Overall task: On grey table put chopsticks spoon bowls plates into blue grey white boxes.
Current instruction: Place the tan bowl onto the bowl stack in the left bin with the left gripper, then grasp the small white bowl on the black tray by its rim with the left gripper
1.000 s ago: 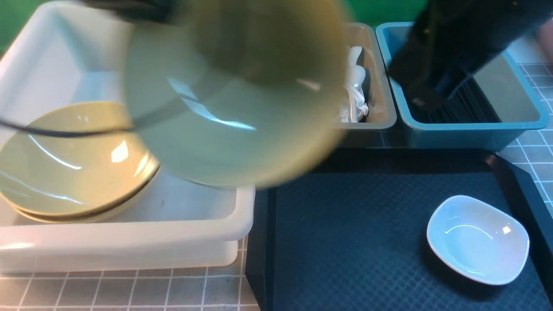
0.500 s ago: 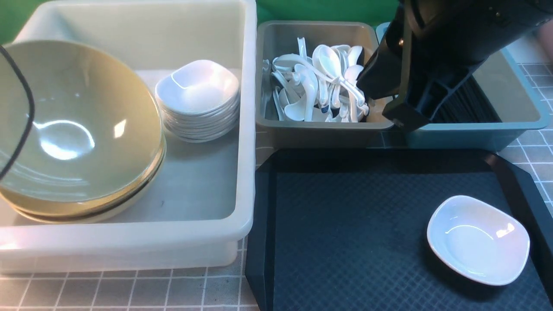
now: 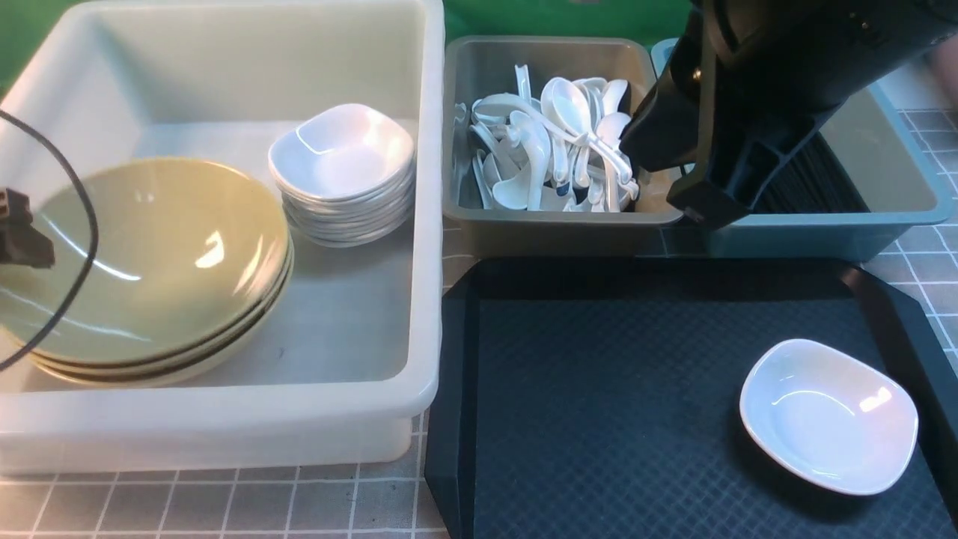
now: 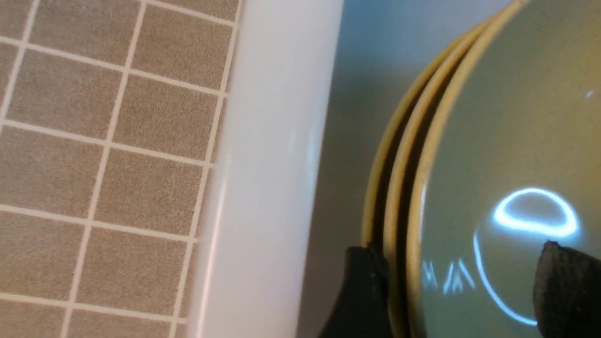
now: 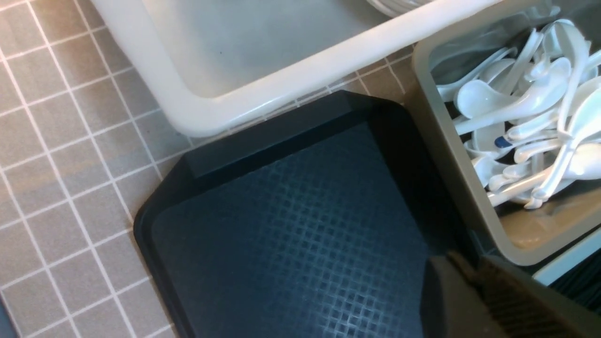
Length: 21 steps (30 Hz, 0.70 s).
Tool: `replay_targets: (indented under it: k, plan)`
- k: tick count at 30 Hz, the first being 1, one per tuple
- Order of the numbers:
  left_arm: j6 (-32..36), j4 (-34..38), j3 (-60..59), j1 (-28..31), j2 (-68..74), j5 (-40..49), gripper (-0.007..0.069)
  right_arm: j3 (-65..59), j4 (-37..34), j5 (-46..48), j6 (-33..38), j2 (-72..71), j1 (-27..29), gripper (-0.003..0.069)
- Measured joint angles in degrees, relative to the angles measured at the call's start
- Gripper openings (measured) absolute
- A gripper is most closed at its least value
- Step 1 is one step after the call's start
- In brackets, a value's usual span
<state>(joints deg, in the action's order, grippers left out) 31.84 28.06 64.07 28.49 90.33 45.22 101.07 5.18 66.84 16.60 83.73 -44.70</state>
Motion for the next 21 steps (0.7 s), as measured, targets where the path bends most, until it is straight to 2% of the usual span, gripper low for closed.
replay_targets:
  k: [4, 10, 12, 16, 18, 21]
  plan:
    - [-2.8, -5.5, 0.0, 0.0, -4.1, 0.8, 0.0518, 0.0, 0.4, 0.0, 1.3, 0.0, 0.0, 0.0069]
    - [-6.0, -7.5, 0.0, -0.3, -16.4, 1.0, 0.0524, 0.0, 0.7, 0.0, 1.5, 0.0, 0.0, 0.0069]
    - [-6.8, -6.4, 0.0, -2.3, -22.2, 1.5, 0.0494, 0.0, 0.7, 0.0, 1.5, 0.0, 0.0, 0.0069]
    - [-6.5, -5.3, 0.0, -14.8, -31.9, 4.6, 0.0357, 0.0, 0.7, 0.0, 0.2, 0.0, 0.0, 0.0073]
    - [-5.7, -4.9, 0.0, -22.8, -34.3, 8.0, 0.0255, 0.0, 0.7, 0.0, -0.6, 0.0, 0.0, 0.0074]
    - [-5.4, -5.6, 0.0, -31.6, -34.6, 11.6, 0.0118, -1.1, 0.8, 0.0, -1.9, -0.2, 0.0, 0.0077]
